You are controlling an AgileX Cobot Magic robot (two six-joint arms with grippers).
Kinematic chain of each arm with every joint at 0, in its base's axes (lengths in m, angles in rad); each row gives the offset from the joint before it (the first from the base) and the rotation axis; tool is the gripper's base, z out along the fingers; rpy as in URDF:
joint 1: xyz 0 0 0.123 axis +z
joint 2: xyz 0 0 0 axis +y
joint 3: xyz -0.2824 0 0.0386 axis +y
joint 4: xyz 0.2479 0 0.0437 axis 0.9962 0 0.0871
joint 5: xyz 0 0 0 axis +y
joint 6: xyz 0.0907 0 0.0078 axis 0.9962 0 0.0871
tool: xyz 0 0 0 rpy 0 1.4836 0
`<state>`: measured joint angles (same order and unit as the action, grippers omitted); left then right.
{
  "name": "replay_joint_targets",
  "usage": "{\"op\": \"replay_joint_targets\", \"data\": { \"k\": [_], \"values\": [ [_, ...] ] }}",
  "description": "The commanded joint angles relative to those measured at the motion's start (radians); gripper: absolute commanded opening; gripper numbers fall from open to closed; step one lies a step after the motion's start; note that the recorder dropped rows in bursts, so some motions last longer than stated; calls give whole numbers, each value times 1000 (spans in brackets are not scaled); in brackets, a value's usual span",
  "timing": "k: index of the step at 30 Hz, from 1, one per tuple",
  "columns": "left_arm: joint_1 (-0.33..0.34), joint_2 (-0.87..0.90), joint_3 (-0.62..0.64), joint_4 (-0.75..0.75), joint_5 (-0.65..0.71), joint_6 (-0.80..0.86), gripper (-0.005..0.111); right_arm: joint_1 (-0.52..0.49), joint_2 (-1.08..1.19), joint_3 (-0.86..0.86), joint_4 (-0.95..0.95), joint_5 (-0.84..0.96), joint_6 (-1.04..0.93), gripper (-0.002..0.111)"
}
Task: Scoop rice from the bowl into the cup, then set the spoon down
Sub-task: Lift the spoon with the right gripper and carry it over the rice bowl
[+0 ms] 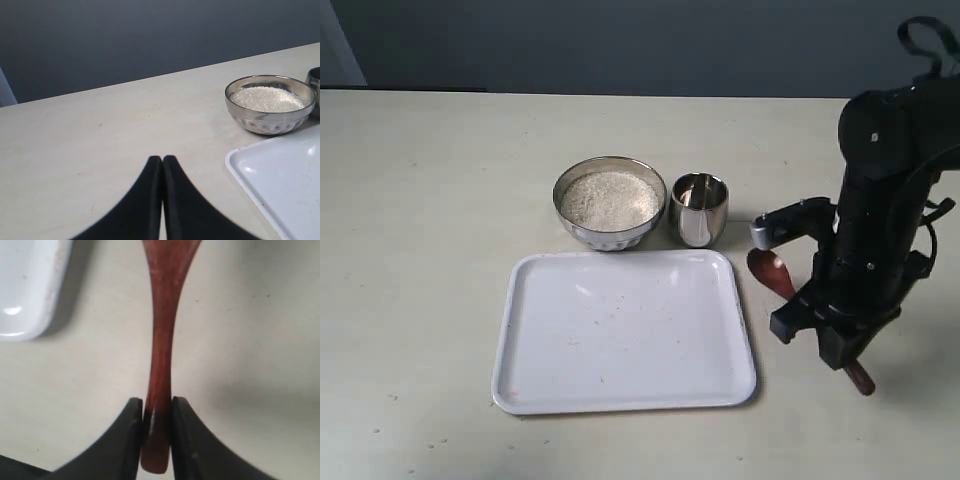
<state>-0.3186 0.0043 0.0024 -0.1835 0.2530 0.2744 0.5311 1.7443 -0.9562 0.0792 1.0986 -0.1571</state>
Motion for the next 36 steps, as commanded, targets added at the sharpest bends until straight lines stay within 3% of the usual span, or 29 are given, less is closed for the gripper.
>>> {"op": "replay_joint_targets", "data": {
  "k": [1, 9, 16, 22, 36],
  "values": [
    [-5, -4, -2, 1, -14, -3, 1, -1, -74, -68, -51, 47, -27, -1],
    [-5, -4, -2, 1, -14, -3, 1, 92, -46, -304, -196, 67, -34, -1],
    [-5, -4, -2, 1, -14, -3, 1, 235, 150, -567, -485, 123, -85, -1],
    [-5, -4, -2, 1, -14, -3, 1, 318, 311, -727, -529, 123, -161, -1],
    [-5, -4, -2, 1, -14, -3, 1, 402, 410, -774, -646, 123, 10, -1]
  ]
}}
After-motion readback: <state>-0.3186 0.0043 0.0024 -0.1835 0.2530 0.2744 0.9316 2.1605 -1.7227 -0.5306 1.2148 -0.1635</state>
